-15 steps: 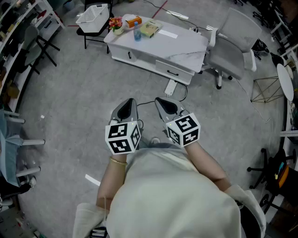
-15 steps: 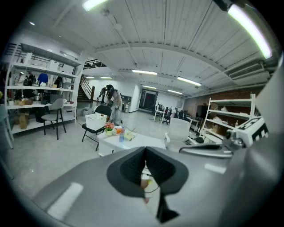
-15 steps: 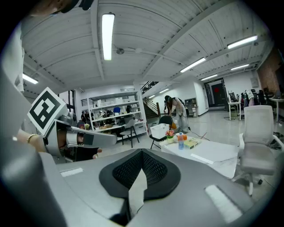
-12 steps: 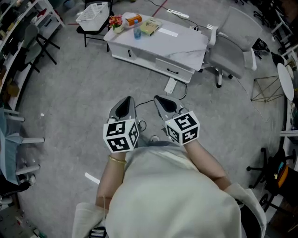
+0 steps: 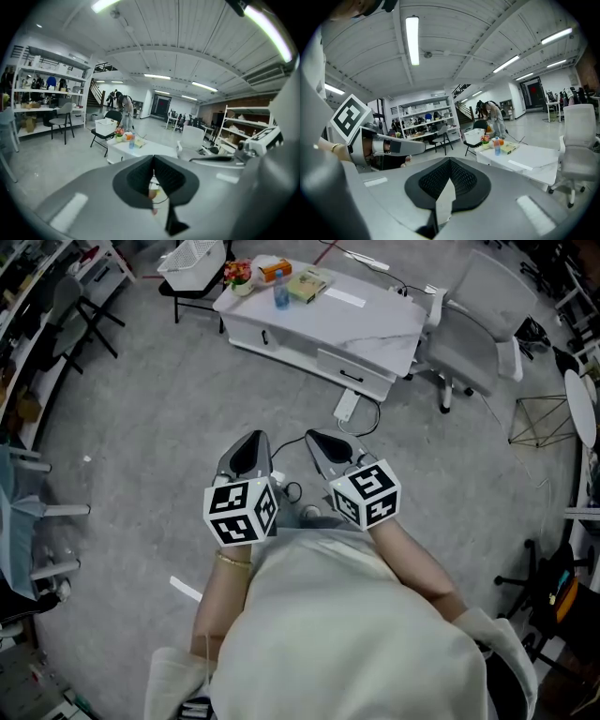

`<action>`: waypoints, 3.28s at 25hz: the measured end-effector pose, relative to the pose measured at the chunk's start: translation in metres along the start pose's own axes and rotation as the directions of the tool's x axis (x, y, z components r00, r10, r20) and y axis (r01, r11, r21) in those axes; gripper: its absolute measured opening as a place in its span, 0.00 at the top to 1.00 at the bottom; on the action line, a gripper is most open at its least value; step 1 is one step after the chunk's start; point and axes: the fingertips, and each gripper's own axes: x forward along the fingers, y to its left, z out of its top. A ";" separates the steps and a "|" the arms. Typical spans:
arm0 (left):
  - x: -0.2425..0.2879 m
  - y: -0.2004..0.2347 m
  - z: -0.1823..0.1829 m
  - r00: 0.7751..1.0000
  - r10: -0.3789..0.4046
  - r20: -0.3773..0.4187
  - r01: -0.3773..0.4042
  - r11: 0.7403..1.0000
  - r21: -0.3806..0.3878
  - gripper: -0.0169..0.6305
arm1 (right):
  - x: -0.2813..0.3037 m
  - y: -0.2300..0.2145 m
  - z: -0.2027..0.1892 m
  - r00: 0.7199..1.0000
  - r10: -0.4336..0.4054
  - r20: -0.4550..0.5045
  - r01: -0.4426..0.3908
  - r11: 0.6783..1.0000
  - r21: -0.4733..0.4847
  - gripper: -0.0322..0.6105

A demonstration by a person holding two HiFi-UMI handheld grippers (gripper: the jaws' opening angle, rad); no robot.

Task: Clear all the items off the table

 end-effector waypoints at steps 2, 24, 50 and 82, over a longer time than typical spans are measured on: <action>0.002 -0.003 0.000 1.000 -0.006 -0.005 0.006 1.000 -0.002 0.96 | 0.000 -0.002 0.002 1.000 0.000 0.000 0.000 1.000 0.003 0.95; 0.043 0.034 0.026 1.000 -0.030 0.004 0.030 0.999 -0.022 0.96 | 0.056 -0.015 0.031 1.000 -0.021 0.008 0.021 0.999 -0.033 0.95; 0.150 0.164 0.110 0.986 -0.160 -0.046 0.162 0.986 0.048 0.96 | 0.238 -0.025 0.100 0.995 -0.094 -0.039 0.094 0.996 0.005 0.95; 0.222 0.281 0.137 0.970 -0.216 -0.116 0.220 0.975 0.026 0.96 | 0.371 -0.015 0.123 0.985 -0.161 -0.065 0.166 0.982 0.085 0.95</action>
